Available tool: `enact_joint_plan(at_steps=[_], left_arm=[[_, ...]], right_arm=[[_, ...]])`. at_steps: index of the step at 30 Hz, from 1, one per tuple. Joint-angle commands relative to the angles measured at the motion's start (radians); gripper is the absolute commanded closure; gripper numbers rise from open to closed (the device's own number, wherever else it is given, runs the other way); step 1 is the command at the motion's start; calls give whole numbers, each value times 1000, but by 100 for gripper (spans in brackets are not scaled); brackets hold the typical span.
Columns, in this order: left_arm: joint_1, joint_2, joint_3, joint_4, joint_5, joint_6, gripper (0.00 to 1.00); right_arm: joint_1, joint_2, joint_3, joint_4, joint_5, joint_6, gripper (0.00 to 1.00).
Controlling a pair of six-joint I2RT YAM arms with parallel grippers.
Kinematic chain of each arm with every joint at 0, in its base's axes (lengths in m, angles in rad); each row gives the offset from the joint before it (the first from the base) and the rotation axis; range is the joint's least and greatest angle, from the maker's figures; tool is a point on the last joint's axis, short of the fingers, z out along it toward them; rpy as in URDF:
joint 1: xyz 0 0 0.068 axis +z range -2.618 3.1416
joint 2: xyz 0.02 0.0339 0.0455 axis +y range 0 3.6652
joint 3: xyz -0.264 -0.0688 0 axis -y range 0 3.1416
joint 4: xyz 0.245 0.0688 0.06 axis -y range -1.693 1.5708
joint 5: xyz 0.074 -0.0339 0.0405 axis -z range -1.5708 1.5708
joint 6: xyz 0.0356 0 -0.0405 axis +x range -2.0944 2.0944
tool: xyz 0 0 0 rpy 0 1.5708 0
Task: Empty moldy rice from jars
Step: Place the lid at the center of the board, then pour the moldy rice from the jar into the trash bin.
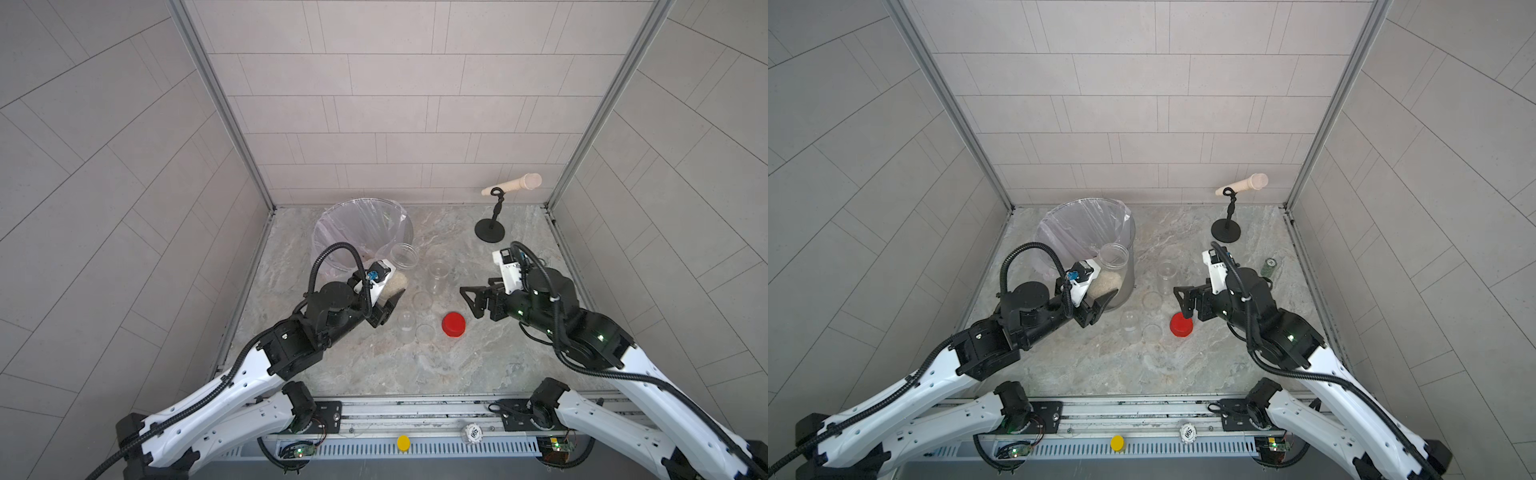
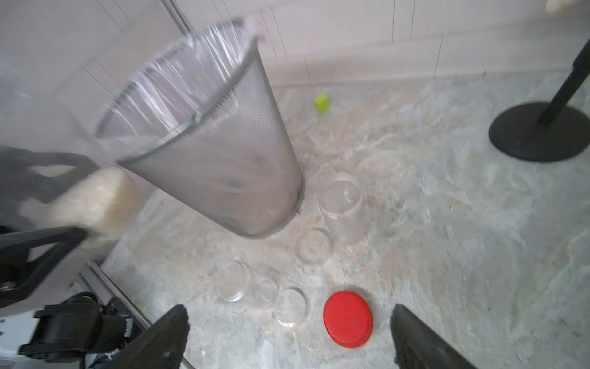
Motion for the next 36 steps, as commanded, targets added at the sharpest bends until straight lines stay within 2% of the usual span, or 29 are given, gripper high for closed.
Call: enact_joint_plan(at_steps=[1,5,9,14,21,28,36], left_arm=[[9,15,104,-44,-27,10,100],[36,58,225,-115,-32,37,100],[127,137,371,-226,26,71,100],[249,238,511,-326,145,91,100],[370,388,704,-444,272,125,100],[395,445,745,-477,273,184,100],[448,449,726,-465,333,197,100]], right_arm=[[1,-18,46,106,-31,-22,0],[0,31,136,160,-104,-25,0],[1,108,186,261,-151,-60,0],[-1,150,124,542,-84,-20,0],[2,367,281,574,-149,44,0],[11,571,421,658,-235,105,0],[47,761,592,640,-289,148,0]])
